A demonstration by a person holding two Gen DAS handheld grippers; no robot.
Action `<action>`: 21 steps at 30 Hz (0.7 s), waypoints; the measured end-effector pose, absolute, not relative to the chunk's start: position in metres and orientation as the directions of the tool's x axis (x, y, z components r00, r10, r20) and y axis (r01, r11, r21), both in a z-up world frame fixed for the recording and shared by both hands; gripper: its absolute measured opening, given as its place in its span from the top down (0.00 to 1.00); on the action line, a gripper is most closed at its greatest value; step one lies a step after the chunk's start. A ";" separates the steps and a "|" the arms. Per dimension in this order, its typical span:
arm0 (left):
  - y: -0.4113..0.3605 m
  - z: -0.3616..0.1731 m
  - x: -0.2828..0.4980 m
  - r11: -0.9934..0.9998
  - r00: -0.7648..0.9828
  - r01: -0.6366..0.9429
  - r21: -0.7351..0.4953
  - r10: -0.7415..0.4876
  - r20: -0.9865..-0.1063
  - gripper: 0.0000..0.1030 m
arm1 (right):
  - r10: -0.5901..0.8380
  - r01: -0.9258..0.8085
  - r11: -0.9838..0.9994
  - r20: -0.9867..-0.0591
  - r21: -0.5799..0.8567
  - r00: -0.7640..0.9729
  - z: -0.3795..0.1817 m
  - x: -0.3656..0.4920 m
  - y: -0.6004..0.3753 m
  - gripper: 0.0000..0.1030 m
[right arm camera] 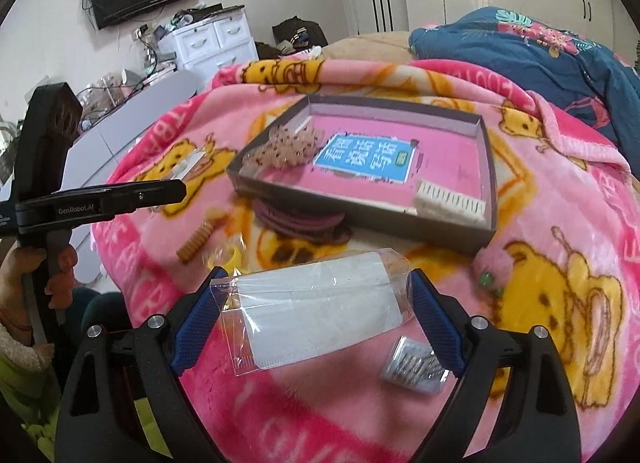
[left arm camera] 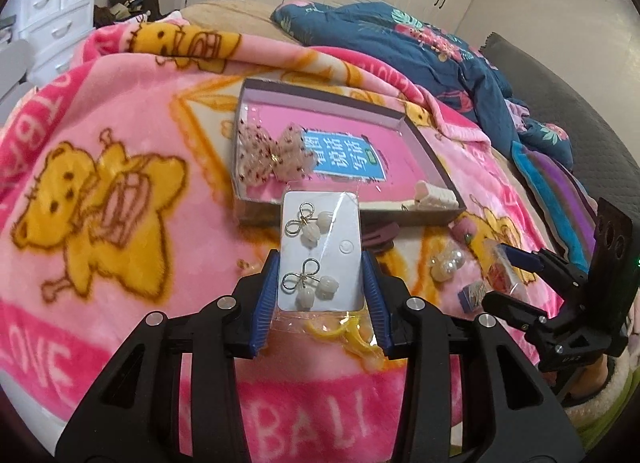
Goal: Organize jewelry
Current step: 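Carry earring card into the box and release with left tool while right tool releases the bag there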
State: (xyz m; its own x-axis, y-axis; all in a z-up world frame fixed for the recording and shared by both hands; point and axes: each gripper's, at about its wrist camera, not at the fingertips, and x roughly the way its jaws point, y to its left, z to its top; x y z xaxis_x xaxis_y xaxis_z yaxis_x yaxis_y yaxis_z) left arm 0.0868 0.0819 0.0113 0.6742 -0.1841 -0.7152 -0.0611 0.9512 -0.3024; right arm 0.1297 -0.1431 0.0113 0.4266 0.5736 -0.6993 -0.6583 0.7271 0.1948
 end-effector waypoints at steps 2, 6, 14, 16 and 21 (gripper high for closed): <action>0.085 0.014 0.089 0.951 0.679 -0.065 -0.302 -0.180 -0.712 0.69 | 0.577 -0.656 0.729 -0.693 0.197 0.433 0.014 0.133 -0.143 0.13; 0.090 0.021 0.095 0.954 0.689 -0.068 -0.293 -0.167 -0.705 0.69 | 0.585 -0.655 0.728 -0.680 0.200 0.442 0.019 0.141 -0.141 0.13; 0.093 0.029 0.112 0.958 0.705 -0.064 -0.281 -0.156 -0.692 0.69 | 0.592 -0.644 0.737 -0.655 0.204 0.470 0.030 0.161 -0.138 0.13; 0.094 0.030 0.116 0.957 0.707 -0.063 -0.282 -0.156 -0.690 0.69 | 0.589 -0.639 0.743 -0.650 0.201 0.481 0.033 0.168 -0.137 0.13; 0.094 0.031 0.128 0.958 0.709 -0.061 -0.281 -0.157 -0.687 0.69 | 0.582 -0.628 0.754 -0.638 0.192 0.504 0.039 0.184 -0.137 0.13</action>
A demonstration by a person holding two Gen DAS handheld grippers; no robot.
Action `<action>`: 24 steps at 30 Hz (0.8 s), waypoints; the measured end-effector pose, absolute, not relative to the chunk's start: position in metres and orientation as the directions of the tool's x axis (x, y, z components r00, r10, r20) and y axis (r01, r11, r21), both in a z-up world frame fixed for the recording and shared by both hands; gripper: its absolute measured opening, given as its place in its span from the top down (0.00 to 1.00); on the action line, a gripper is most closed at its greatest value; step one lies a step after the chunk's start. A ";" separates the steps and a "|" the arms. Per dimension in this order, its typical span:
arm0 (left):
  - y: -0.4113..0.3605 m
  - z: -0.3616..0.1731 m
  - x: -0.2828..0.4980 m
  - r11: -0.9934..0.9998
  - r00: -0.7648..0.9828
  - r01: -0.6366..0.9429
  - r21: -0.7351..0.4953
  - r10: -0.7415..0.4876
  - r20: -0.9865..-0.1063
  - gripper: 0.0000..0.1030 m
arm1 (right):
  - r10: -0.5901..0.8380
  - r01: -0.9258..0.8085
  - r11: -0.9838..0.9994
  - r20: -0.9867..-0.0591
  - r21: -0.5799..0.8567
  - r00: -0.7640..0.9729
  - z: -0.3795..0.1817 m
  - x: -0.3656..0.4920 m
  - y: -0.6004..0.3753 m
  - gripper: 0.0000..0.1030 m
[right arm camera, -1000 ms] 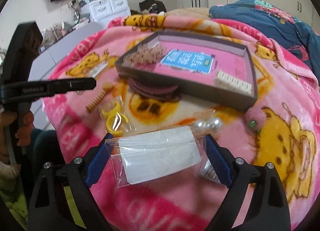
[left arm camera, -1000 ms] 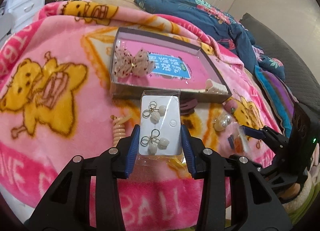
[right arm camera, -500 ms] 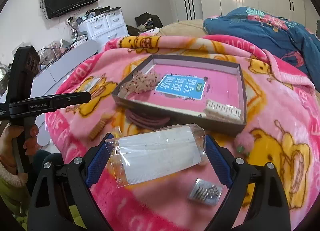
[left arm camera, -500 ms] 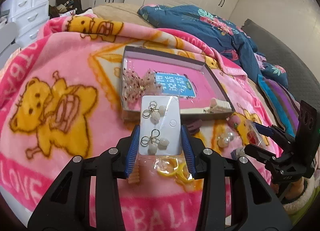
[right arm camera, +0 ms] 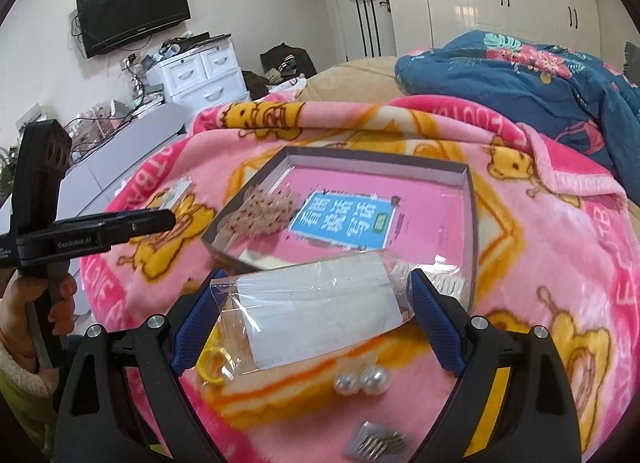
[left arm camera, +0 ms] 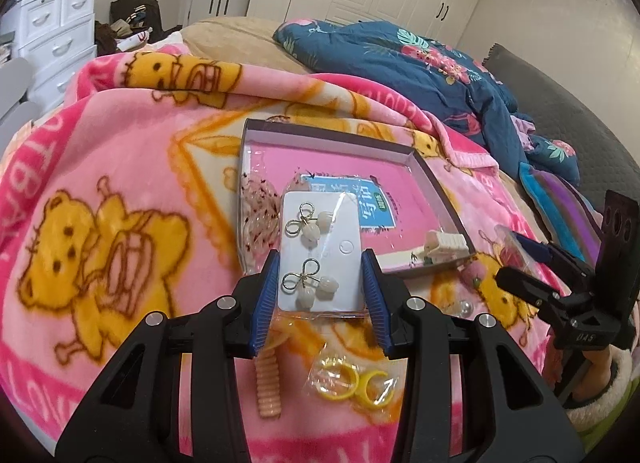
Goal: Organize jewelry
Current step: 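Carry earring card into the box and release with left tool while right tool releases the bag there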
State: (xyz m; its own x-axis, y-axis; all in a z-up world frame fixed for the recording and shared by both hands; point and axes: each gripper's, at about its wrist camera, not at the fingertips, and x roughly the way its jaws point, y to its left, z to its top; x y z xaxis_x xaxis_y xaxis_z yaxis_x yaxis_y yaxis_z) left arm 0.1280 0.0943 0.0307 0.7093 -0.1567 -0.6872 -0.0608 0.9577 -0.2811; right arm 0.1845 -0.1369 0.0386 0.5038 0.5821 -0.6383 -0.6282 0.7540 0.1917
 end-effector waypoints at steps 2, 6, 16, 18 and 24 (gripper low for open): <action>0.094 0.031 0.134 0.959 0.707 -0.058 -0.276 -0.156 -0.690 0.69 | 0.570 -0.621 0.763 -0.636 0.176 0.520 0.040 0.191 -0.137 0.13; 0.091 0.031 0.144 0.963 0.705 -0.049 -0.267 -0.156 -0.692 0.69 | 0.555 -0.606 0.777 -0.637 0.168 0.535 0.042 0.205 -0.136 0.13; 0.082 0.020 0.172 0.964 0.681 -0.028 -0.265 -0.176 -0.711 0.68 | 0.515 -0.570 0.809 -0.643 0.145 0.568 0.046 0.247 -0.132 0.13; 0.081 0.014 0.177 0.963 0.672 -0.026 -0.269 -0.183 -0.717 0.68 | 0.505 -0.562 0.815 -0.649 0.141 0.569 0.045 0.254 -0.130 0.13; 0.078 -0.001 0.190 0.968 0.656 -0.039 -0.250 -0.163 -0.737 0.68 | 0.489 -0.549 0.823 -0.676 0.146 0.552 0.034 0.274 -0.120 0.13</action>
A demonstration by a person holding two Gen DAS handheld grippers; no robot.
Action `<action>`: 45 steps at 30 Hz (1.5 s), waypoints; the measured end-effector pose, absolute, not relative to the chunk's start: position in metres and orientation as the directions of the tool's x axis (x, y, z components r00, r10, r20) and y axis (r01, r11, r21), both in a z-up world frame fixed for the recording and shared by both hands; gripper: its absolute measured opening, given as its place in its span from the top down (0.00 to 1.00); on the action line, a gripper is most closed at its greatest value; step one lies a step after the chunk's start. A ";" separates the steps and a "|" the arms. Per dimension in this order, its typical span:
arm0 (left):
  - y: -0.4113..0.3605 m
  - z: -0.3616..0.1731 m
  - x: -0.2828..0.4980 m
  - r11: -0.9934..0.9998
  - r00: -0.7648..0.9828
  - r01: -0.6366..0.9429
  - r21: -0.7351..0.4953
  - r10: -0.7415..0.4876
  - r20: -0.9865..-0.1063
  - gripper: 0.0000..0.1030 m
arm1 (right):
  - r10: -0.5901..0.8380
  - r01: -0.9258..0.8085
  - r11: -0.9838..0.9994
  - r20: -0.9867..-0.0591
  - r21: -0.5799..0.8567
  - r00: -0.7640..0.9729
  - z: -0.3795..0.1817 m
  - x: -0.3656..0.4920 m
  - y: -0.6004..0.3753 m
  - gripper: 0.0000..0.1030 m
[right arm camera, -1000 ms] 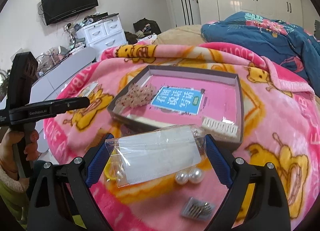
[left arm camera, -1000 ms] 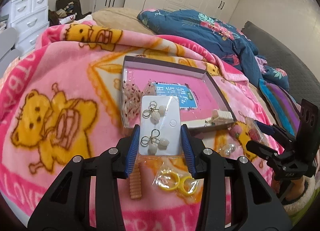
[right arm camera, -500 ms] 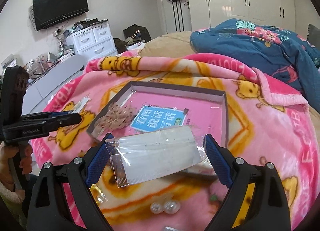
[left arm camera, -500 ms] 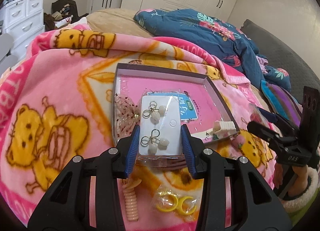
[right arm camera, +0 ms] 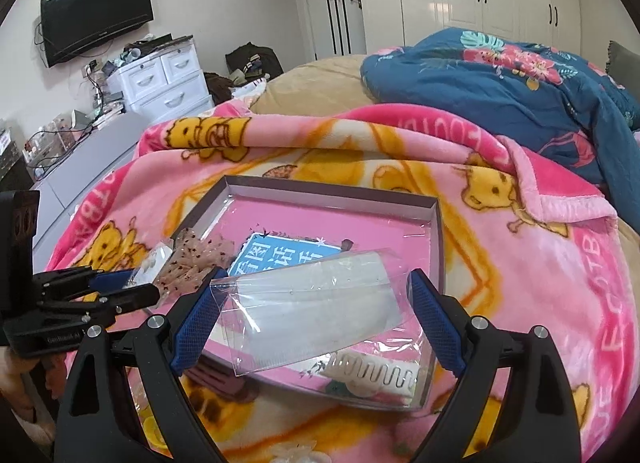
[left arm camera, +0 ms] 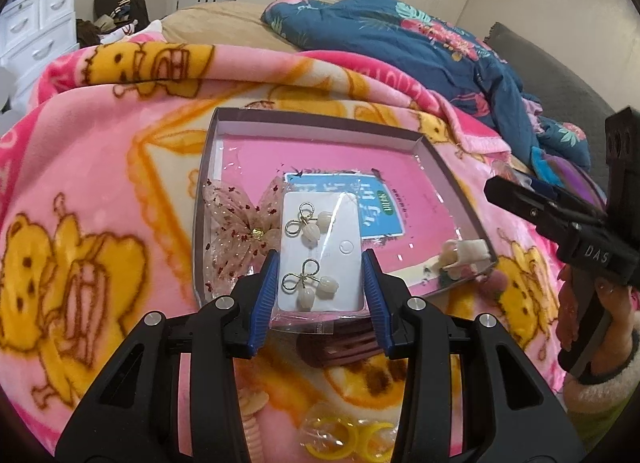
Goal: Organize jewelry
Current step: 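Carry earring card into the box and release with left tool while right tool releases the bag there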
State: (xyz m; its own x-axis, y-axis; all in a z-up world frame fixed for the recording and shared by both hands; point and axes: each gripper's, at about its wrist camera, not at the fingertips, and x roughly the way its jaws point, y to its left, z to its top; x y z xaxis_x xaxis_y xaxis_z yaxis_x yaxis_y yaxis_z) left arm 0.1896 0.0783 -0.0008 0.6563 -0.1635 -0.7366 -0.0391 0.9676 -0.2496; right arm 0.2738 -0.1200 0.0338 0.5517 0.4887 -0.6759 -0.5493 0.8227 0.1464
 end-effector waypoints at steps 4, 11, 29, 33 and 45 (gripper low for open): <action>0.079 -0.008 0.196 0.968 0.650 -0.045 -0.246 -0.158 -0.743 0.68 | 0.478 -0.540 0.828 -0.693 0.150 0.540 0.026 0.285 -0.113 0.13; 0.080 -0.023 0.204 0.968 0.632 -0.052 -0.244 -0.157 -0.759 0.68 | 0.460 -0.523 0.837 -0.727 0.163 0.510 0.008 0.302 -0.102 0.13; 0.093 -0.026 0.203 0.961 0.641 -0.083 -0.264 -0.152 -0.752 0.48 | 0.431 -0.498 0.846 -0.794 0.191 0.428 -0.026 0.323 -0.083 0.12; 0.095 -0.021 0.198 0.961 0.651 -0.092 -0.261 -0.140 -0.746 0.41 | 0.423 -0.488 0.851 -0.803 0.194 0.419 -0.031 0.323 -0.083 0.11; 0.099 -0.008 0.181 0.960 0.677 -0.131 -0.248 -0.097 -0.730 0.26 | 0.455 -0.460 0.855 -0.774 0.240 0.441 -0.023 0.318 -0.100 0.05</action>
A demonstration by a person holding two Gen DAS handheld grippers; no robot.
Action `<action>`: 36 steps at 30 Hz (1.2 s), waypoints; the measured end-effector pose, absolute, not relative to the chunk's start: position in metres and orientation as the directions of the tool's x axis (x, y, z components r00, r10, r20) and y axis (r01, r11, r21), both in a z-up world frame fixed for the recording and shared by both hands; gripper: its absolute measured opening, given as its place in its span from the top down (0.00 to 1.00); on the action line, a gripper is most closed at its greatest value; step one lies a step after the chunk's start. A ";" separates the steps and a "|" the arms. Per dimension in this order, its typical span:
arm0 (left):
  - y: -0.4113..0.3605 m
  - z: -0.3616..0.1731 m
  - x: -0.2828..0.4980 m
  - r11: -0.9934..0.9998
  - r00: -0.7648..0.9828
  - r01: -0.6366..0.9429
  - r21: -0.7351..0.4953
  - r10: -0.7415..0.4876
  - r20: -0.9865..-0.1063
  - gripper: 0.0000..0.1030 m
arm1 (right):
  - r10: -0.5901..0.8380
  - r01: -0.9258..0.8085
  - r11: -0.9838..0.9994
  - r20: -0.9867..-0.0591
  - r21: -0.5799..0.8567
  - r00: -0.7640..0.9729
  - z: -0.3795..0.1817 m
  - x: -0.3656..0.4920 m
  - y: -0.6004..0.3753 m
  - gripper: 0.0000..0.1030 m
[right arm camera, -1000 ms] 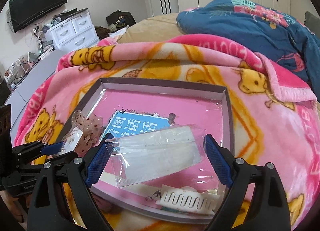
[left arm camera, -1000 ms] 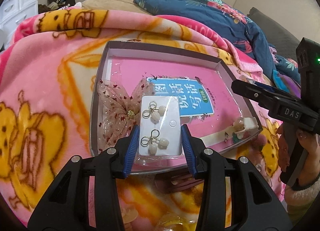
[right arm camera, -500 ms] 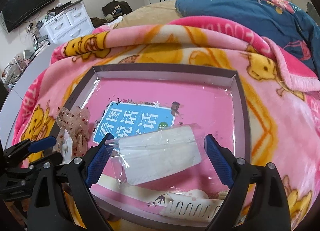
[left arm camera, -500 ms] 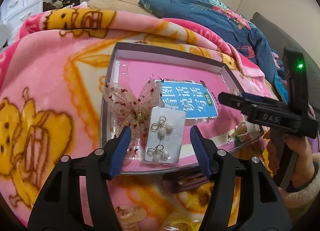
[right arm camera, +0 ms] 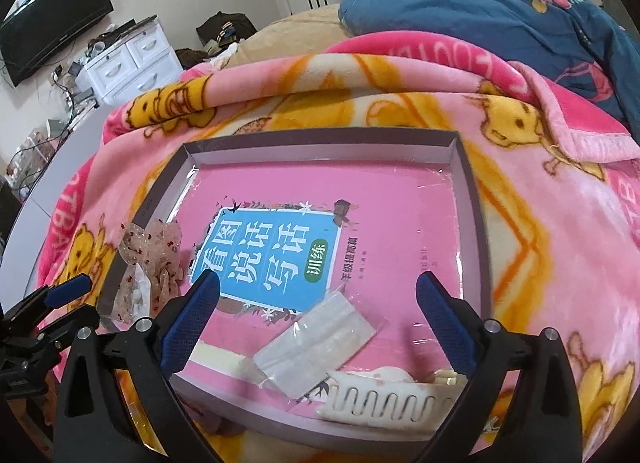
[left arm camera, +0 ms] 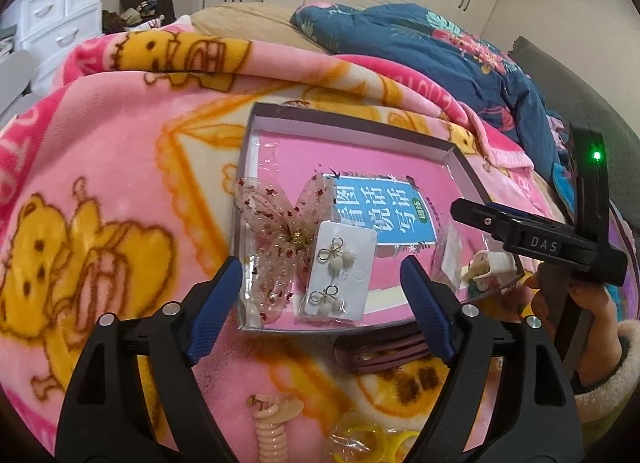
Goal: Organize jewelry
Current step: 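Carry earring card into the box and release with left tool while right tool releases the bag there, then withdraw both tools from the box toward the remaining jewelry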
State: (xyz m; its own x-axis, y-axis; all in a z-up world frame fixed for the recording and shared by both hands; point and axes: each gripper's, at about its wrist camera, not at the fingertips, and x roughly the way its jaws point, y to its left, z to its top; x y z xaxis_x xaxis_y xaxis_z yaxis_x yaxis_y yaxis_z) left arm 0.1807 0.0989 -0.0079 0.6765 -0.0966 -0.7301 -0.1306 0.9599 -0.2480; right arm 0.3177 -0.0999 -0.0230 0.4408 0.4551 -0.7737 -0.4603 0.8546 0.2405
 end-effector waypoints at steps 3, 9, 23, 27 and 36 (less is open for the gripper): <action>0.101 -0.002 0.175 0.958 0.687 -0.143 -0.248 -0.084 -0.722 0.24 | 0.455 -0.458 0.858 -0.761 0.234 0.462 -0.017 0.313 -0.106 0.04; 0.108 0.012 0.162 0.955 0.710 -0.181 -0.237 -0.040 -0.703 0.10 | 0.463 -0.455 0.861 -0.725 0.229 0.511 0.002 0.298 -0.122 0.04; 0.118 0.049 0.116 0.941 0.752 -0.224 -0.255 0.000 -0.659 0.09 | 0.483 -0.460 0.861 -0.635 0.218 0.603 0.052 0.242 -0.167 0.04; 0.117 0.057 0.105 0.939 0.762 -0.224 -0.262 0.001 -0.647 0.09 | 0.485 -0.462 0.860 -0.624 0.216 0.612 0.061 0.228 -0.176 0.04; 0.109 0.073 0.082 0.941 0.782 -0.212 -0.263 0.002 -0.624 0.09 | 0.500 -0.472 0.854 -0.600 0.220 0.625 0.078 0.198 -0.190 0.04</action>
State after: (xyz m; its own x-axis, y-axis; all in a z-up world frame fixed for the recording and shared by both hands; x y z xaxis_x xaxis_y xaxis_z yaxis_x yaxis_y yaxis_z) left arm 0.0817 0.1088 0.0730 0.7817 0.0018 -0.6237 -0.2121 0.9412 -0.2631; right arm 0.1985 -0.1898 0.0780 0.6249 0.5001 -0.5996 -0.4724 0.8536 0.2196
